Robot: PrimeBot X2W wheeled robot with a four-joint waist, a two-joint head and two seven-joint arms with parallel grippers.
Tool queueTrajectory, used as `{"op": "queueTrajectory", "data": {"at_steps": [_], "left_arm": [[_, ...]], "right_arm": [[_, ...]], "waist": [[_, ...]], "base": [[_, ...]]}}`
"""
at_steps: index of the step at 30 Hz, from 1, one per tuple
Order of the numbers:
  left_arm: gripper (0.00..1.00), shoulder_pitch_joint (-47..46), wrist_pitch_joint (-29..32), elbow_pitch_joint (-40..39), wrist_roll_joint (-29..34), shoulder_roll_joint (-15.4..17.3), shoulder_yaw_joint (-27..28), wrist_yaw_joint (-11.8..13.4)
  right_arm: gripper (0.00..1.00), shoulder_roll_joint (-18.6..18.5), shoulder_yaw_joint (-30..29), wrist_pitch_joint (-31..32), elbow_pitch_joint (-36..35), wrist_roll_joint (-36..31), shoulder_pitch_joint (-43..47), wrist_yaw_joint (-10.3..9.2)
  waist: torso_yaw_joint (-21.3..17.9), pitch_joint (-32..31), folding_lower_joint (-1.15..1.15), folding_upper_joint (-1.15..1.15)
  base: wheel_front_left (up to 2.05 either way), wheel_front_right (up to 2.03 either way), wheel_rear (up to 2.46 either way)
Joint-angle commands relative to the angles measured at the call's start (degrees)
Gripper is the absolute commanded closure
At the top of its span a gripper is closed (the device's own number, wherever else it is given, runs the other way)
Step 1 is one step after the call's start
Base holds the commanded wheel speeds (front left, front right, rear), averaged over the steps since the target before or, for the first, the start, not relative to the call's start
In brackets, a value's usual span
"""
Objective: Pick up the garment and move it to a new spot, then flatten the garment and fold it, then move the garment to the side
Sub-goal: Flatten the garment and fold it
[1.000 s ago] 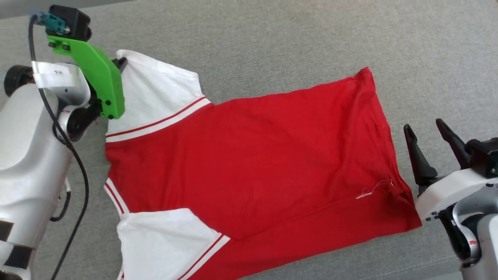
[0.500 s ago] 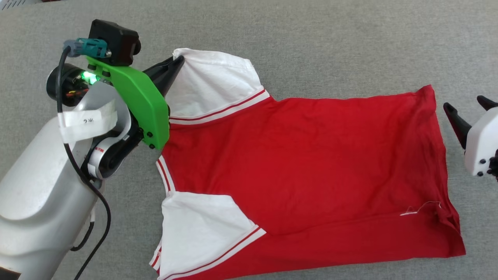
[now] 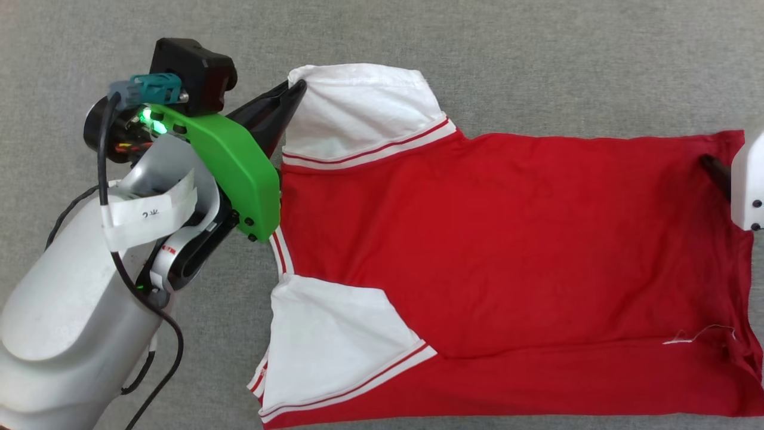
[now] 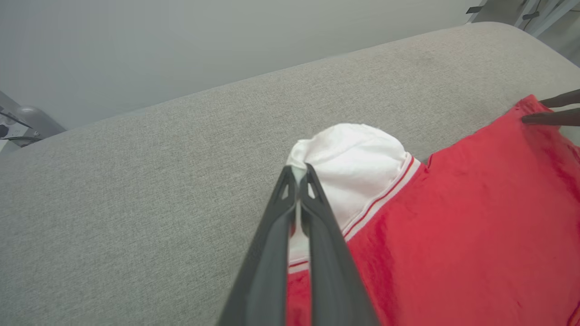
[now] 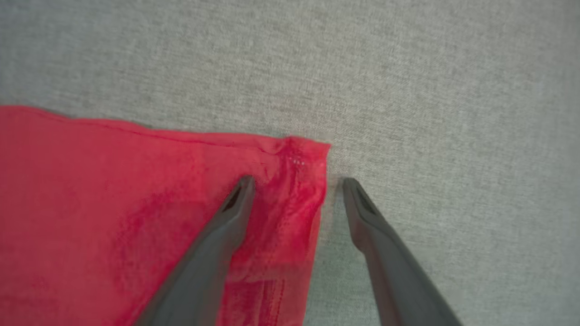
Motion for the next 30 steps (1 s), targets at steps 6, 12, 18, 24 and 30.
{"op": "queueTrajectory", "data": {"at_steps": [6,12,18,24,30], "left_arm": [[1.00,-0.35,-0.64,0.26,0.43,-0.28,-0.36,0.00],[1.00,0.23,-1.43,1.58,0.29,-0.30,-0.23,0.25],[1.00,1.50,-3.32,4.43,-0.02,-0.53,0.17,0.52],[1.00,3.85,-6.68,7.25,-1.03,-1.06,1.33,0.90],[1.00,6.51,-10.02,8.54,-1.70,-1.22,2.44,1.32]], "right_arm": [[0.00,0.01,2.52,0.12,4.50,0.83,-1.42,-0.05],[1.00,0.37,3.27,-0.14,6.61,1.88,-0.94,-0.05],[1.00,0.00,2.31,-8.64,7.50,0.05,-2.11,-0.05],[1.00,0.79,0.87,-17.63,9.59,-0.01,-1.54,-0.05],[1.00,1.26,0.37,-25.86,9.73,1.73,2.24,-0.05]], "waist": [[1.30,1.98,0.00,0.66],[1.16,1.52,0.00,0.66],[0.84,-1.08,0.00,0.66],[0.32,-5.56,0.00,0.66],[0.12,-9.97,0.00,0.66]], "base": [[0.00,0.00,0.00],[0.00,0.00,0.00],[0.00,0.00,0.00],[0.00,0.00,0.00],[0.00,0.00,0.00]]}}
